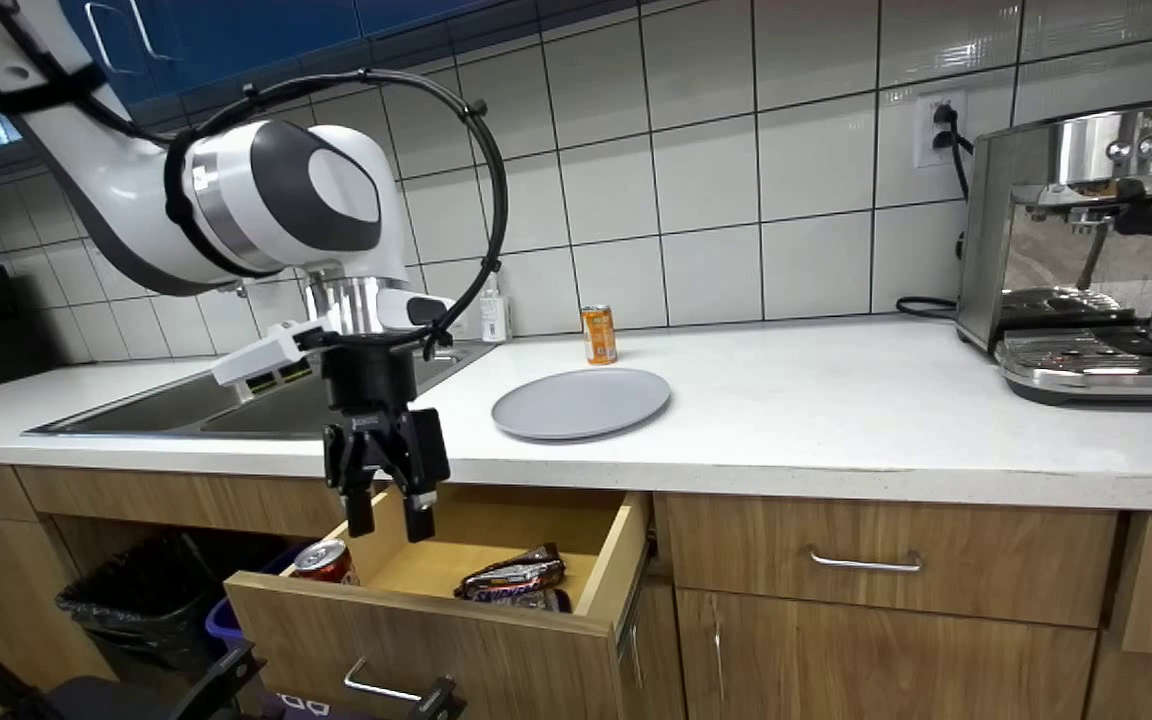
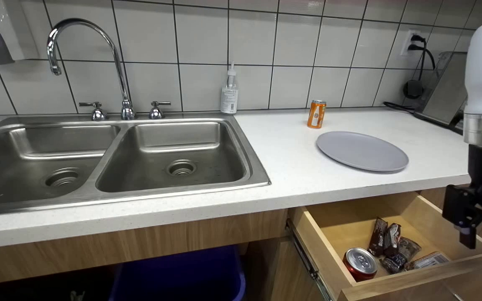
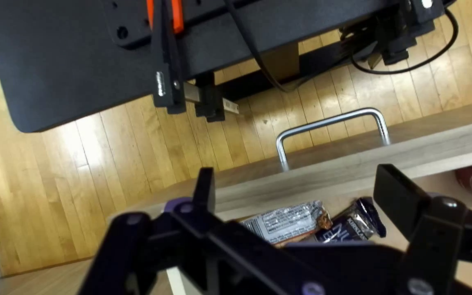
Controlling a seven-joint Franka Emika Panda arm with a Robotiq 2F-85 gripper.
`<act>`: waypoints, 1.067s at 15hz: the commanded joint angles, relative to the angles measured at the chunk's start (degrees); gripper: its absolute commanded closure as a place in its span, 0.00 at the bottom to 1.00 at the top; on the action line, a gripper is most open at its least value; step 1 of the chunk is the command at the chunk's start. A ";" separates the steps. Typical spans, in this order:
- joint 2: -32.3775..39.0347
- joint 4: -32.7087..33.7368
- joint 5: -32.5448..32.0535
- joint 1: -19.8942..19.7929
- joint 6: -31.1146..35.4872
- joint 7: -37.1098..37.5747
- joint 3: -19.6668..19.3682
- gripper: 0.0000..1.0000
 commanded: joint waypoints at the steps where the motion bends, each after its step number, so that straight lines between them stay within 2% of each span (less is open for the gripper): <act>1: -3.79 -0.41 1.86 -2.71 -7.47 -4.21 2.20 0.00; 7: -1.73 0.46 1.72 -3.31 -10.31 -4.65 3.10 0.00; 16: 3.25 0.98 0.80 -2.92 -7.06 -3.95 4.09 0.00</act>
